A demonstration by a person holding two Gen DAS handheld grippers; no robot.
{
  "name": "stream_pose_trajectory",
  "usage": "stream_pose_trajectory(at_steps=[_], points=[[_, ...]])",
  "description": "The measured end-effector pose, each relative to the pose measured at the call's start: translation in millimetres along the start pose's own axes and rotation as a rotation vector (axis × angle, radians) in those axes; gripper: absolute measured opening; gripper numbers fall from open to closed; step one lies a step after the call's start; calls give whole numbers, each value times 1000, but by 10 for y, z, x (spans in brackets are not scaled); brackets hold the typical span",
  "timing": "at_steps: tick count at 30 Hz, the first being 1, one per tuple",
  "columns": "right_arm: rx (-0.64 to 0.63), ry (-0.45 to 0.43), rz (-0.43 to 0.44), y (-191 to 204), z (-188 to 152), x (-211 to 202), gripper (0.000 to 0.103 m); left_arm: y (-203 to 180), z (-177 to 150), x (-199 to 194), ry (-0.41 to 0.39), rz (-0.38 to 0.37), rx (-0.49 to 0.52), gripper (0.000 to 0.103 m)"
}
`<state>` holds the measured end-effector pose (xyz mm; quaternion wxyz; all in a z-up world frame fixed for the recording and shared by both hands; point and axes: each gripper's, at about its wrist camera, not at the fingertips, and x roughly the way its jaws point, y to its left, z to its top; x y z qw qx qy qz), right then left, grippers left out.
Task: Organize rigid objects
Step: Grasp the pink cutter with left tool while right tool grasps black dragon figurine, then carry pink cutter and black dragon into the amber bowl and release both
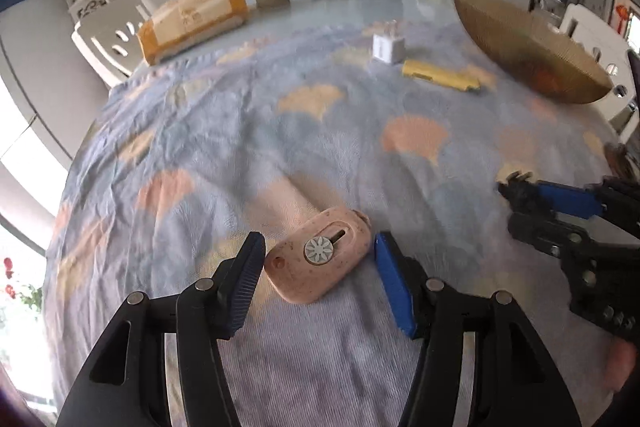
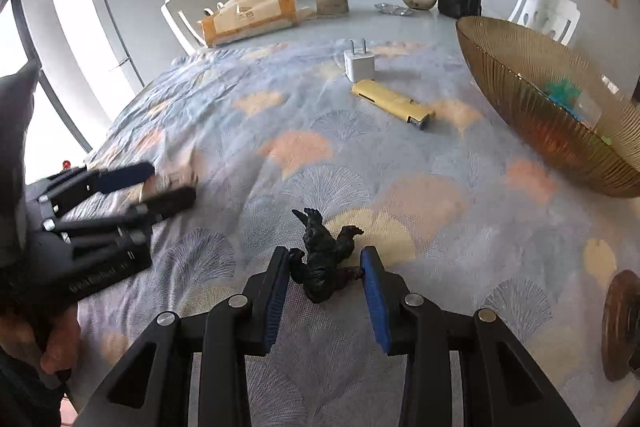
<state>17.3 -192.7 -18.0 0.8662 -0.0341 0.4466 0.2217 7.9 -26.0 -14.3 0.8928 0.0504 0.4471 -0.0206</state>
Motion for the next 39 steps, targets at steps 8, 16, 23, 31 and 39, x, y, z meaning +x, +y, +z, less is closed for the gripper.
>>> stream_pose_trajectory(at_steps=[8,16,23,31,39], points=[[-8,8,41,26,-1,5,70,38,-205,-96,42,-125,68,79],[15,-1,-14,6,9,25,69,77,15,97,35,-97,14,73],[-104,-67,-143,244,-38,-47,35,-50,41,-42,-14,-128,19,33],[-5,-165,-192,-15,151,-411,35,-229,672,-717,-230,-188,48,33],[180,-400,-319,-679,809,-1520,35,-739,1554,-998,-396,-321,95,33]])
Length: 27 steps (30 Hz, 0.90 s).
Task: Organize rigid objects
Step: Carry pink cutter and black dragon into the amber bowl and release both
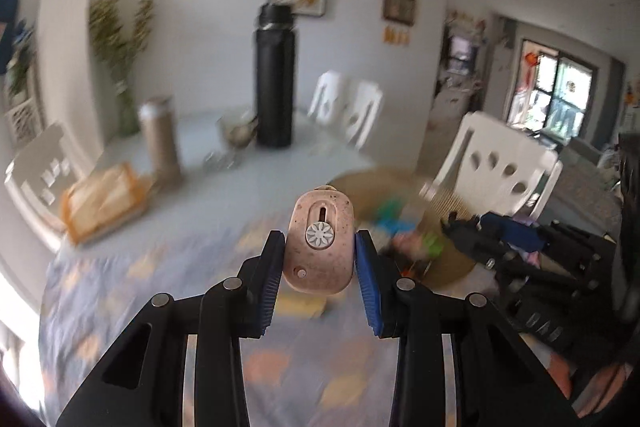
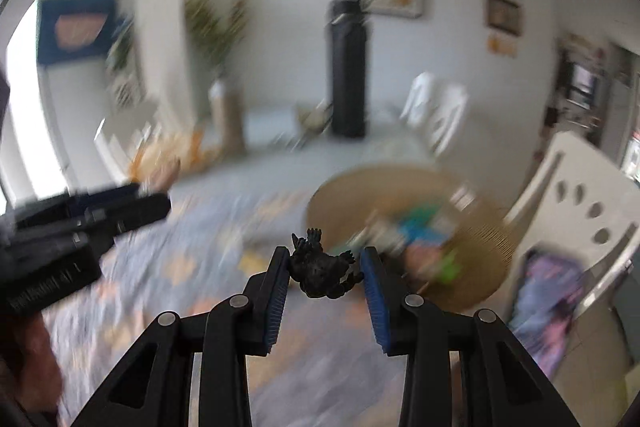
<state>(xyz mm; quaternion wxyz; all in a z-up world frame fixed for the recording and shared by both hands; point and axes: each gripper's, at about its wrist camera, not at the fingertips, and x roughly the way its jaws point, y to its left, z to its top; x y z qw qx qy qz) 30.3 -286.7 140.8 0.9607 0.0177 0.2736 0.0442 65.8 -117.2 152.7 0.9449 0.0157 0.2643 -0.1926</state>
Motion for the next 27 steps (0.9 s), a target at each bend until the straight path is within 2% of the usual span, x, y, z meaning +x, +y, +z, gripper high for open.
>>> stream_pose_trajectory(at_steps=[2,5,10,14,16,17,19,20,21,23,27], points=[[71,-11,-12,-229,207,-16,35,-84,151,192,-9,-33,-4,33],[176,40,-16,-543,379,128,36,-168,217,555,19,-90,-19,33],[234,171,16,-651,246,489,36,-261,7,1088,115,-144,-23,33],[219,175,-56,-661,196,616,36,-283,-29,1284,138,-162,-32,33],[228,184,-65,-685,230,689,36,-299,10,1361,136,-166,-36,34],[240,192,-61,-707,245,730,36,-300,22,1383,134,-150,-40,35],[255,201,-61,-758,287,798,38,-265,50,1434,146,-129,-48,63],[258,189,-77,-773,303,804,44,-244,52,1424,147,-123,-46,68],[257,177,-101,-786,307,782,51,-219,44,1384,136,-118,-43,71],[251,158,-102,-761,287,711,58,-147,-6,1247,115,-105,-33,71],[166,141,-68,-522,246,545,59,80,-123,933,123,-70,-49,72]])
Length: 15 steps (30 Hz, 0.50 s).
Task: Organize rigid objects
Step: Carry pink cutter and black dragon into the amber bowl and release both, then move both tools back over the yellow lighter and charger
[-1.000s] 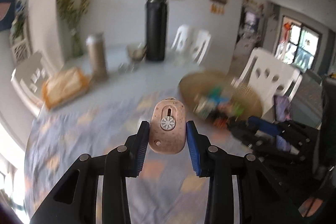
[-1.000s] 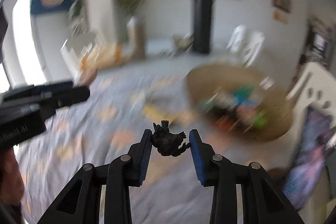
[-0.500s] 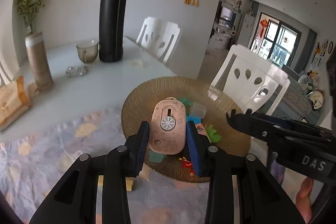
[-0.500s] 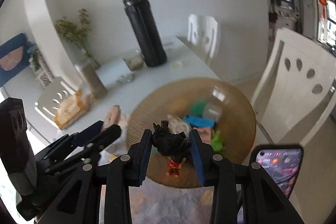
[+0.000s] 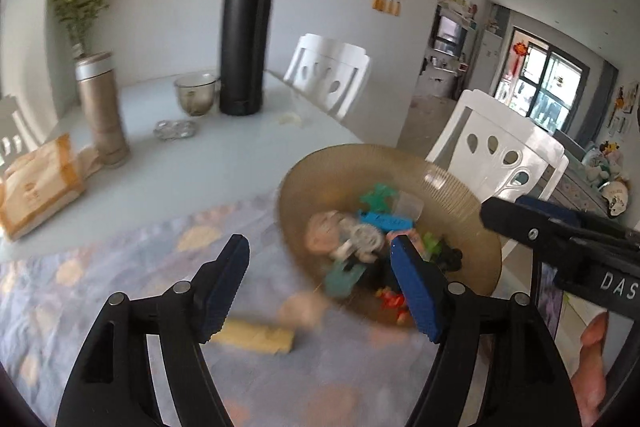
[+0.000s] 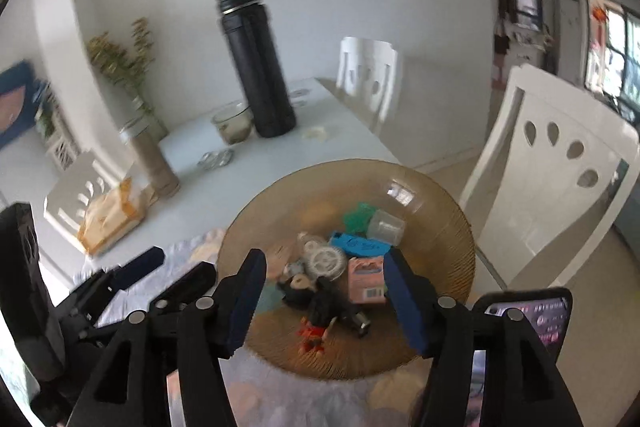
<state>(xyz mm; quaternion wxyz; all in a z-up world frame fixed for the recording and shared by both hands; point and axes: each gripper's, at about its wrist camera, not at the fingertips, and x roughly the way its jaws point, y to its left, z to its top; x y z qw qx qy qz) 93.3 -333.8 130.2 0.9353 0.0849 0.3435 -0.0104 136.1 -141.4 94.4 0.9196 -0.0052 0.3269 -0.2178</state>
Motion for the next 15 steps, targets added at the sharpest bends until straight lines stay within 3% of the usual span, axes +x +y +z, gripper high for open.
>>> stream_pose_trajectory(at_steps=[5,10,15], points=[[-113,-34,72,428,-132,-313,66,358,-188,-603,-40,76,-62,72],[-212,-25,175,940,-397,-468,80,720,-571,-1136,-80,175,-186,85],[-325,-5,235,1407,-916,-264,82,987,-1081,-1071,-23,286,-221,85]])
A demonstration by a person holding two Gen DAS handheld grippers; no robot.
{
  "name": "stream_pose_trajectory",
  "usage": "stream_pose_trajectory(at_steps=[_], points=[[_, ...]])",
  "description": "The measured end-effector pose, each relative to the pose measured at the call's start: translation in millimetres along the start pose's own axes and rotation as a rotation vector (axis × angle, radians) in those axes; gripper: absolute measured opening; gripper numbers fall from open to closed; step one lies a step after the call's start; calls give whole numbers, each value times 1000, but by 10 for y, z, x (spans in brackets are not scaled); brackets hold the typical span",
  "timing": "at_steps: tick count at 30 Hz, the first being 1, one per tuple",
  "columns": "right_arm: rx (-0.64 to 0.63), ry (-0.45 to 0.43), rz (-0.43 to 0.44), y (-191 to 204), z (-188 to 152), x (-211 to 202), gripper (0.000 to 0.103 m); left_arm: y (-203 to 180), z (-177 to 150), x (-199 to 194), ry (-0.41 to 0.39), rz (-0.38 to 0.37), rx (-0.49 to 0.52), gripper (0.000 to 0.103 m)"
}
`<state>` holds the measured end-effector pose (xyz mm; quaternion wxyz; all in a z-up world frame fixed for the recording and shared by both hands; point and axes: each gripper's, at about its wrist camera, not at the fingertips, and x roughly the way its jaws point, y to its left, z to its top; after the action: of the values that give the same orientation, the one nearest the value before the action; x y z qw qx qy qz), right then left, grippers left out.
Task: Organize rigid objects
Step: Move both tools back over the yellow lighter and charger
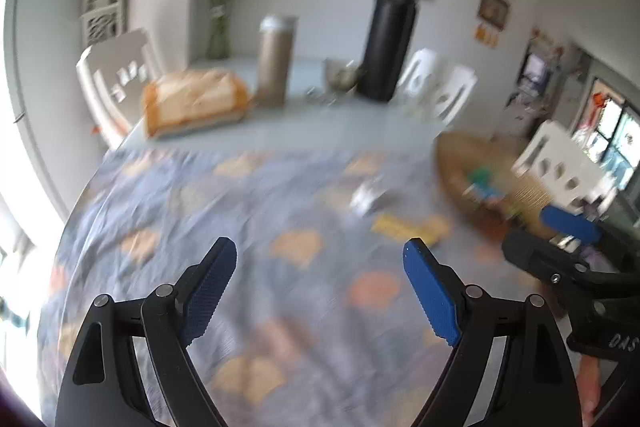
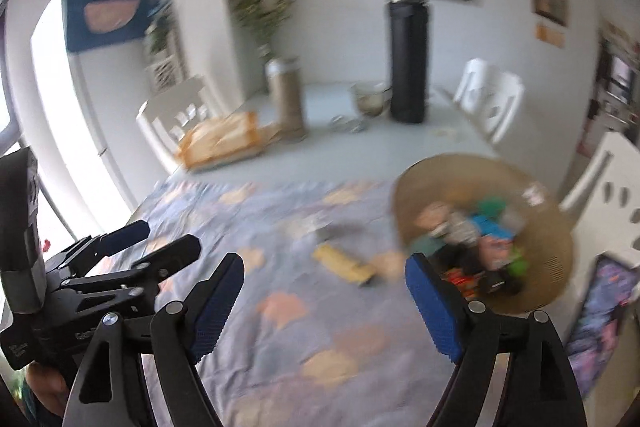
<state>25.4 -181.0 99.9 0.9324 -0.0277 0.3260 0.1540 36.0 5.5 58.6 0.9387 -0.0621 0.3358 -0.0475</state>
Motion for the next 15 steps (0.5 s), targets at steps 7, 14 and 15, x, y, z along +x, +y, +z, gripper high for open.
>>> stream_pose_trajectory(at_steps=[7,14,15], points=[[-85,45,20,159,-449,540,82,405,-373,336,101,-25,-102,85],[55,173,-62,-341,-597,931,82,330,-445,352,120,16,-69,85],[90,178,-26,-409,-593,945,82,306,-448,349,118,27,-55,85]])
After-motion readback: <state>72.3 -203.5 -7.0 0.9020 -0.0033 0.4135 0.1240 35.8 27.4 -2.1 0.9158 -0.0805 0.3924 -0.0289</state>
